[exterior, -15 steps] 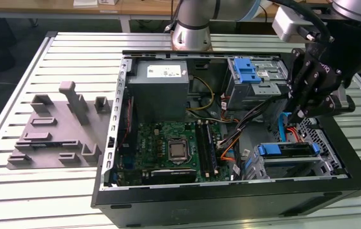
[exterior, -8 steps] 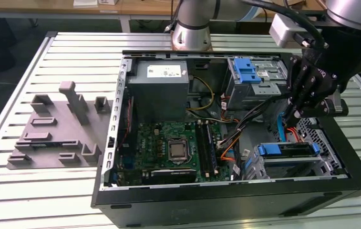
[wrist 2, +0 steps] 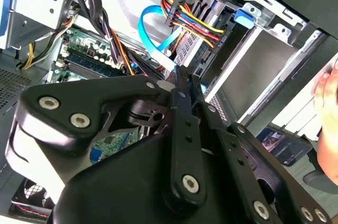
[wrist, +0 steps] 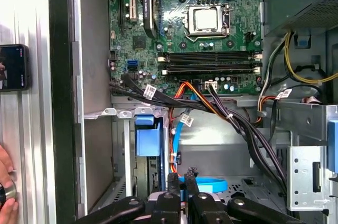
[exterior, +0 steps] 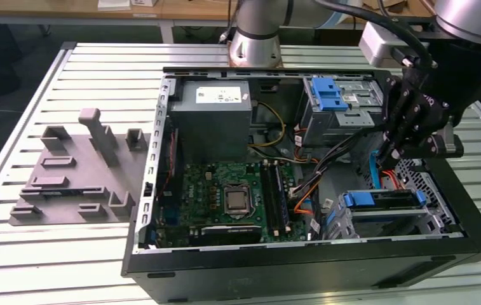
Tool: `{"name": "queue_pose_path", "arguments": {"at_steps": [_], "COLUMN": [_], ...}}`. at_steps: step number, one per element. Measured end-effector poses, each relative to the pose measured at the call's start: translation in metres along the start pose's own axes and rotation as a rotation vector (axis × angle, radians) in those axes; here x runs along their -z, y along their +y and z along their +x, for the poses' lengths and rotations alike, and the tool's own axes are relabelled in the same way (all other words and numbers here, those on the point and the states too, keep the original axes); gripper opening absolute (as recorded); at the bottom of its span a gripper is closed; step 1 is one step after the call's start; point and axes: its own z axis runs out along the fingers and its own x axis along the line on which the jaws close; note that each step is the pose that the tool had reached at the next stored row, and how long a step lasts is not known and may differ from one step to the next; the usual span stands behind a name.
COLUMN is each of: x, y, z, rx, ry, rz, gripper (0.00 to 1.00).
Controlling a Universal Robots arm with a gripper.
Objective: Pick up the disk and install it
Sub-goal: 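Insert the second disk wire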
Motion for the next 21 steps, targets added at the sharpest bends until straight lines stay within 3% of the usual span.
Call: {"name": "queue_pose_path", "arguments": {"at_steps": [4, 10, 16, 17, 21], "x": [-0.0012, -0.0107, -0.0197, -0.0203, -0.0226], "y": [-0.0004, -0.0004, -0.0009, -0.0011, -0.0032], "z": [0.0062, 0.0078, 0.0205, 0.021, 0.0222], "rx": [0.0, 0.0, 0.0, 0.0, 0.0], "ry": [-0.0114, -0.0118, -0.016, -0.0193, -0.0593], "rz": [-0.0006, -0.0006, -0.0008, -0.001, -0.0037], "gripper": [0.16, 0.16, 0.16, 0.16, 0.16]}}
